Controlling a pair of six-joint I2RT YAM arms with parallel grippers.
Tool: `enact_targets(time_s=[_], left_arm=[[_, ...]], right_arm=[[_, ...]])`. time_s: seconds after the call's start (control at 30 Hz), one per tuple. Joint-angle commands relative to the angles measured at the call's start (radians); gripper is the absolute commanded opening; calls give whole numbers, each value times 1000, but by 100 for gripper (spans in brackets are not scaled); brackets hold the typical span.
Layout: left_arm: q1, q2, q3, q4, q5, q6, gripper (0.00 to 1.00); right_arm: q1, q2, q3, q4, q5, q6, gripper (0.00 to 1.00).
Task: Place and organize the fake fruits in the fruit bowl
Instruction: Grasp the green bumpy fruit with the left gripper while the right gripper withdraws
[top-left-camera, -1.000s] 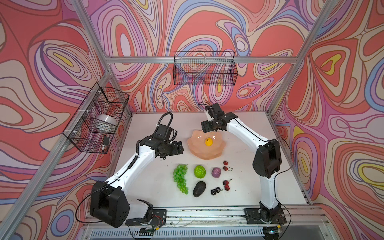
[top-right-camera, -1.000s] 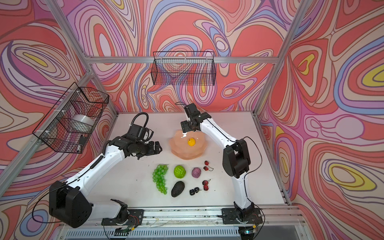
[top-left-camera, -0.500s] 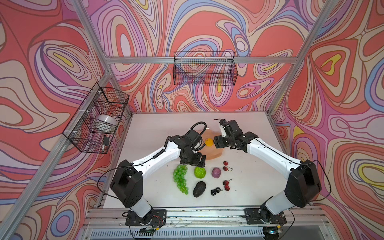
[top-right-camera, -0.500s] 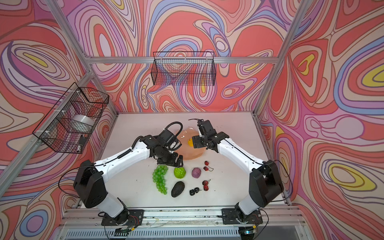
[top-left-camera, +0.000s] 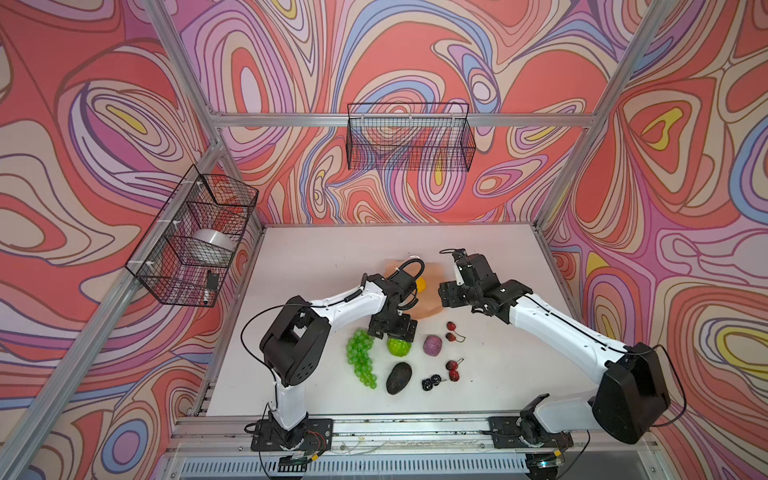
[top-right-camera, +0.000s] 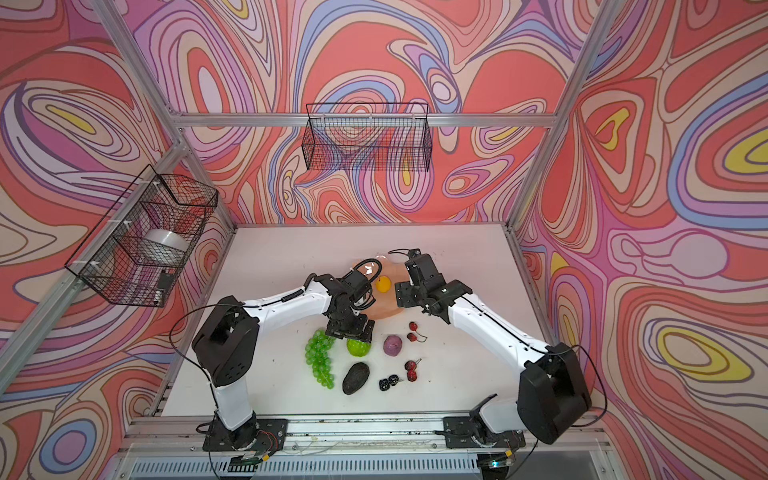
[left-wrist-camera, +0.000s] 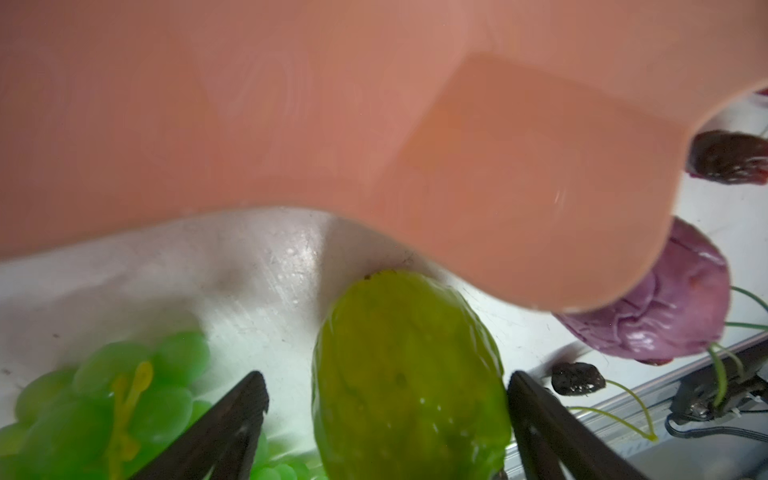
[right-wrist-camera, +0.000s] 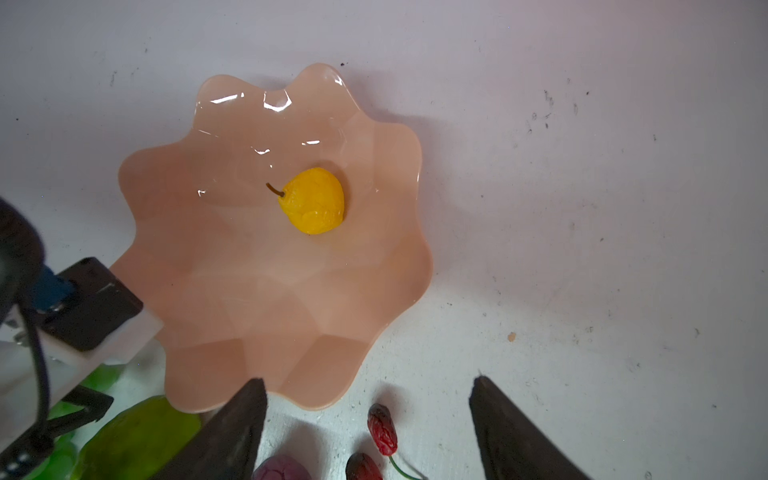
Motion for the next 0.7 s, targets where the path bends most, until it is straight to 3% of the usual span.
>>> enact_targets(time_s=[0.0, 0.3, 0.67], left_arm=[[-10, 34, 16, 8, 22, -10, 93], [-22, 52, -11, 30, 50, -27, 86], [-26, 45, -36, 39, 46, -38, 67]], right_arm=[[4, -2, -9, 21, 21, 12, 80], [5, -9, -33, 38, 24, 18, 81], [5, -5, -45, 51, 24, 26, 81]])
